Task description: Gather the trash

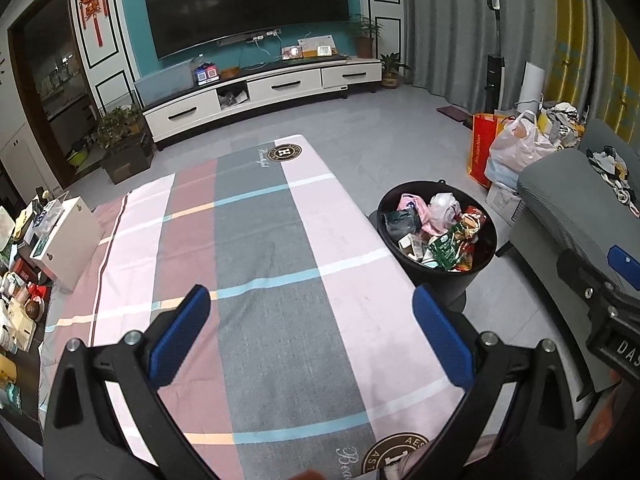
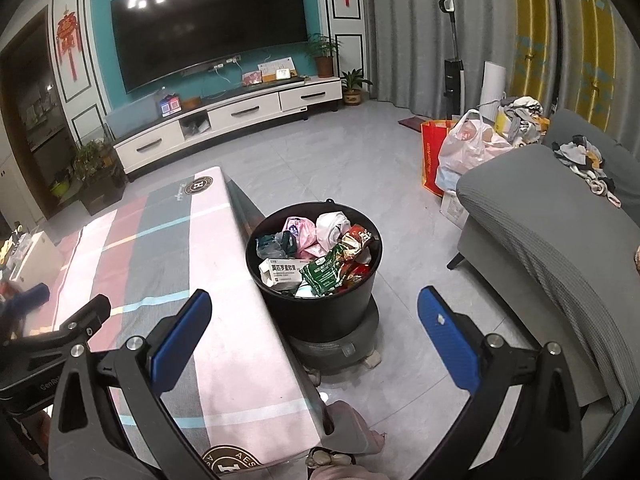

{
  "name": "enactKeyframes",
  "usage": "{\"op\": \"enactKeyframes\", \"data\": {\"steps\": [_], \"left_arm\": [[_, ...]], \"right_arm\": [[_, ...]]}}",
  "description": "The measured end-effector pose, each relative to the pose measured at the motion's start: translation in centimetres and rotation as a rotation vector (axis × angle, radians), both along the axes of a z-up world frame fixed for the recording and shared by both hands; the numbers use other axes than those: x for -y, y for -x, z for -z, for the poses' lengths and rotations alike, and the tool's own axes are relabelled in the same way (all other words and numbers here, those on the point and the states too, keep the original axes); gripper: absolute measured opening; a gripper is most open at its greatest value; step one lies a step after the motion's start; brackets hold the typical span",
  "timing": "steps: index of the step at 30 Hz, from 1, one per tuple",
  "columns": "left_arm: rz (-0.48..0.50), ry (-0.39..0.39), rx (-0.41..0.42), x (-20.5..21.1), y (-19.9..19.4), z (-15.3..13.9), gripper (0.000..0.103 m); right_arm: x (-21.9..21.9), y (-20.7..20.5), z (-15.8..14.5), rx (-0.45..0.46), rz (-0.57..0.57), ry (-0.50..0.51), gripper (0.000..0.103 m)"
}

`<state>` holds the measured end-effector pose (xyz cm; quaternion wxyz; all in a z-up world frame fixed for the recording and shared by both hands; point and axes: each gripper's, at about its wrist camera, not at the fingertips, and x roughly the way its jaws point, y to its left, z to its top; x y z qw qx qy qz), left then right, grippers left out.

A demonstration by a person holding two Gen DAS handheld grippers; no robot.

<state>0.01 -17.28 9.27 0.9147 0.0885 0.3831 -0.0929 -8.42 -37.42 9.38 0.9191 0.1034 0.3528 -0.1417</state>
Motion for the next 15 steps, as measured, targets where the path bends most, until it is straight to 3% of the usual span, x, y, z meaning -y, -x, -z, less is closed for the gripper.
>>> {"op": "enactKeyframes", "data": {"steps": [15], "left_arm": [[0.008,0.005,-0.005,0.08,0.31,0.12,0.100]], "right_arm": [[-0.06,-0.06,0.00,0.000,0.000,0.003,0.100]]}}
